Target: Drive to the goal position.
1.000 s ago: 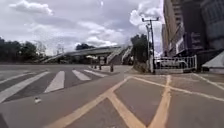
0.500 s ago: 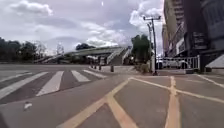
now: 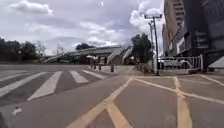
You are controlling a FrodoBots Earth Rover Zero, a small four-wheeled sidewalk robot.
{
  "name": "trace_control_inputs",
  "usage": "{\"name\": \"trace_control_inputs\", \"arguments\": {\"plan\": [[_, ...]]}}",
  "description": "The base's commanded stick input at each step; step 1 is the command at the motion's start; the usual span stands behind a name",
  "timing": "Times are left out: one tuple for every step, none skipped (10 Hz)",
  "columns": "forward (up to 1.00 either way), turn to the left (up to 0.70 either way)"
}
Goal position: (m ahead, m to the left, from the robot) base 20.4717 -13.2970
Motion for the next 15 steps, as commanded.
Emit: {"name": "trace_control_inputs", "arguments": {"plan": [[0.45,0.00],[0.45,0.00],[0.45,0.00],[0.45,0.00],[0.45,0.00],[0.45,0.00],[0.45,0.00],[0.45,0.00],[0.45,0.00],[0.45,0.00],[0.45,0.00],[0.45,0.00],[0.45,0.00],[0.45,0.00],[0.45,0.00]]}}
